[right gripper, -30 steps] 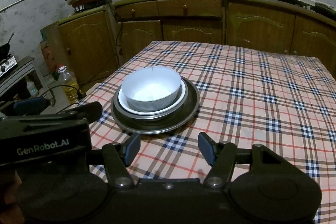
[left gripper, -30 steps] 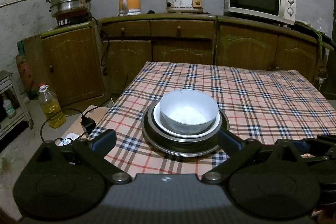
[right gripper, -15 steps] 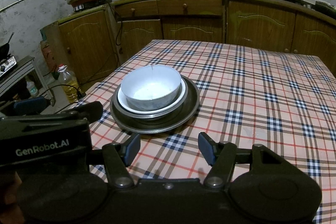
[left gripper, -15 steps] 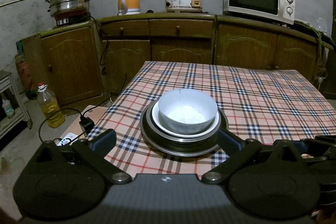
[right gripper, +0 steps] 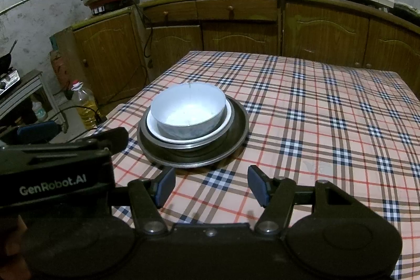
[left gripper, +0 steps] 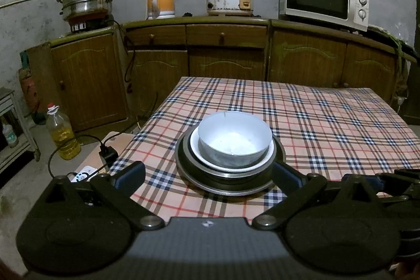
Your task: Organize plates and bowls
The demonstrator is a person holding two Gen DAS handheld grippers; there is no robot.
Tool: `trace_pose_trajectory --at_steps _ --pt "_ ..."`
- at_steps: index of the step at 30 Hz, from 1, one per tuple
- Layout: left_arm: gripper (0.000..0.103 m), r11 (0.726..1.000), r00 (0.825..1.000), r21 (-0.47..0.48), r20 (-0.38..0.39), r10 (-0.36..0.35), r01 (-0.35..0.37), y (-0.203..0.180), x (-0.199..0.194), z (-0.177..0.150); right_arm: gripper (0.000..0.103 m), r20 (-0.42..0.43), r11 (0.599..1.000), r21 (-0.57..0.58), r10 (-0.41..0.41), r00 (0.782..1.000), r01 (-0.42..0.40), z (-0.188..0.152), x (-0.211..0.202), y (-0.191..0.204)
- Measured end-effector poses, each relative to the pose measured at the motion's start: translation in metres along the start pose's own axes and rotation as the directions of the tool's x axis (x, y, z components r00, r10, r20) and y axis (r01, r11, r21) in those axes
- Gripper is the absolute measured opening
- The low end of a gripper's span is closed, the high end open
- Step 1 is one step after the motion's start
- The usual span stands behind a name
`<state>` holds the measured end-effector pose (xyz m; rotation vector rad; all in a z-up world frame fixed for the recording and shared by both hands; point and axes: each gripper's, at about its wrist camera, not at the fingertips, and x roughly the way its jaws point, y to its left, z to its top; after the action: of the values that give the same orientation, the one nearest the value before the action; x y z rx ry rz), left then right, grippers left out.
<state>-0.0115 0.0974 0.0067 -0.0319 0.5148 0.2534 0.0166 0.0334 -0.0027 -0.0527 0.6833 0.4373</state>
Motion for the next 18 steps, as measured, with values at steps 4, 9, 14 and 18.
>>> trace_pose_trajectory --at_steps 4,9,14,18 --pt "0.103 1.0 1.0 0.001 0.003 -0.005 0.005 0.0003 0.0 0.0 0.073 -0.002 1.0 0.0 -0.001 1.0 0.001 0.0004 -0.001 0.0007" --pt "0.103 1.0 1.0 -0.004 0.004 -0.011 0.011 0.0004 0.0003 0.0 0.073 0.0 1.0 0.0 -0.001 1.0 0.001 0.0001 -0.0009 0.0001" --pt "0.103 1.0 1.0 -0.007 0.007 -0.018 0.018 0.0007 0.0001 -0.0003 0.073 -0.001 1.0 -0.001 -0.001 1.0 0.001 0.0002 -0.0013 0.0005" --pt "0.103 1.0 1.0 -0.01 0.006 -0.02 0.02 0.0004 0.0002 -0.0007 0.073 -0.002 1.0 0.001 -0.002 1.0 0.002 0.0 -0.0012 0.0"
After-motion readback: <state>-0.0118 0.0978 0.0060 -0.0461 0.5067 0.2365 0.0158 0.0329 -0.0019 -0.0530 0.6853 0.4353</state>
